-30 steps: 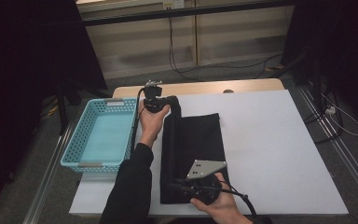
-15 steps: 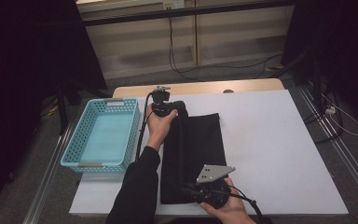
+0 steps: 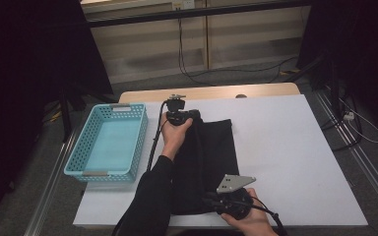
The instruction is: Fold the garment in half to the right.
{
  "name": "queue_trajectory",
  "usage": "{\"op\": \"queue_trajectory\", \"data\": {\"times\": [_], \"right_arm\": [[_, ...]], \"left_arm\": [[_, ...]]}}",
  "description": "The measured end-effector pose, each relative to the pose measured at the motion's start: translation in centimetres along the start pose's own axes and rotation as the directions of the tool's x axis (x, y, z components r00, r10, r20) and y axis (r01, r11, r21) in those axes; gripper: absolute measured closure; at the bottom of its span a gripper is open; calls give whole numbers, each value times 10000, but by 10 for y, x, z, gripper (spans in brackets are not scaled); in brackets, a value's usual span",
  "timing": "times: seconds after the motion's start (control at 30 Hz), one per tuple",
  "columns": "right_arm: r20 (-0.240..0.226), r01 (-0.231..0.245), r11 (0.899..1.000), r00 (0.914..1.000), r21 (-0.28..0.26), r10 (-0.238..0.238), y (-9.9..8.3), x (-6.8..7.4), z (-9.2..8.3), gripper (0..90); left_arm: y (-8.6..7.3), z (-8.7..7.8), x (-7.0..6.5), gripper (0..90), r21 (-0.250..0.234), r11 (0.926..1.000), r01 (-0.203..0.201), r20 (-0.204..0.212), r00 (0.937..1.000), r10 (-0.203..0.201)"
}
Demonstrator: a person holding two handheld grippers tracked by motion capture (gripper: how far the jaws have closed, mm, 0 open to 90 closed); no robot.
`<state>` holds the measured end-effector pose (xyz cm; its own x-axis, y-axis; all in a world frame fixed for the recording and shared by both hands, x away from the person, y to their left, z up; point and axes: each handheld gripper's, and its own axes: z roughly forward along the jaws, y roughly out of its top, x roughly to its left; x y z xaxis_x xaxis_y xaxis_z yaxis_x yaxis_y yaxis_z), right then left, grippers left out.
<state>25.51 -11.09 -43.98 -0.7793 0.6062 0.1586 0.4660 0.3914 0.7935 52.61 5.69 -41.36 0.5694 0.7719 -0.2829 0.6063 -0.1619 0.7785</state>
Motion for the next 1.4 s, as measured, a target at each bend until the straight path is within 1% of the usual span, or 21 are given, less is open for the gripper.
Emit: {"op": "queue_trajectory", "data": {"times": [0.03,0.07,0.13,0.23,0.27,0.3,0.37,0.43,0.47,0.53,0.67,0.7,0.77,0.87,0.93,1.03,1.1,1.2,1.3,1.37,1.4], "right_arm": [[2,-53,10000,10000,-29,53,0,-1,-1,752],[49,-44,10000,10000,-34,44,0,-1,-1,746],[61,10,10000,10000,-73,-10,0,-1,-3,719],[174,36,9996,9998,-276,-31,1,-1,-9,642],[177,49,9993,9998,-372,-42,2,-1,-12,638],[236,27,9989,9997,-461,-16,2,-1,-15,650],[71,27,9984,10000,-567,-23,3,-2,-19,762],[85,27,9977,10000,-671,-22,2,-1,-22,806],[-22,16,9978,10000,-661,-17,2,-1,-22,855],[-44,15,9978,10000,-655,-18,1,-2,-24,883],[-79,74,9990,9999,-448,-77,-3,-1,-27,890],[-79,74,9990,9999,-448,-77,-3,-1,-27,890],[-92,103,9991,9999,-419,-107,-3,0,-28,890],[-58,132,9991,9999,-393,-134,-5,0,-32,891],[102,358,9989,9993,-309,-355,-6,1,-34,891],[98,380,9991,9992,-203,-378,-8,2,-36,891],[146,328,9994,9994,-133,-326,-11,0,-39,892],[210,84,9999,9997,-114,-81,-16,-6,-44,892],[245,-45,9999,9997,-100,47,-18,-9,-48,892],[281,-66,9999,9996,-141,70,-19,-10,-52,892],[281,-66,9999,9996,-141,70,-19,-10,-52,892]], "left_arm": [[-1,1,-1,859,-19,10000,24,40,10000,-24],[-1,2,-1,858,23,10000,-33,49,10000,33],[-2,3,-2,859,12,10000,0,87,10000,0],[-2,4,-4,858,60,10000,-70,95,9999,70],[-2,5,-4,859,55,10000,-48,93,9999,47],[-3,6,-4,858,102,9999,-71,117,9999,70],[-3,7,-5,858,75,10000,-27,103,9999,26],[-2,8,-6,858,94,10000,-10,123,9999,9],[-2,8,-6,859,118,9999,-52,131,9999,50],[-1,10,-8,859,179,9998,-86,139,9999,83],[2,15,-15,859,165,9998,-114,254,9996,110],[2,16,-17,859,165,9996,-220,293,9993,215],[3,20,-21,859,175,9995,-281,378,9989,274],[4,25,-26,859,211,9993,-304,504,9983,293],[4,29,-29,859,197,9994,-270,623,9977,257],[5,37,-34,859,228,9995,-218,690,9974,202],[5,41,-38,859,184,9996,-232,702,9973,218],[7,45,-44,859,350,9980,-530,616,9968,508],[7,49,-47,859,404,9979,-514,663,9966,487],[7,50,-49,859,339,9983,-479,669,9967,455],[8,50,-50,859,394,9976,-577,680,9962,550]]}}
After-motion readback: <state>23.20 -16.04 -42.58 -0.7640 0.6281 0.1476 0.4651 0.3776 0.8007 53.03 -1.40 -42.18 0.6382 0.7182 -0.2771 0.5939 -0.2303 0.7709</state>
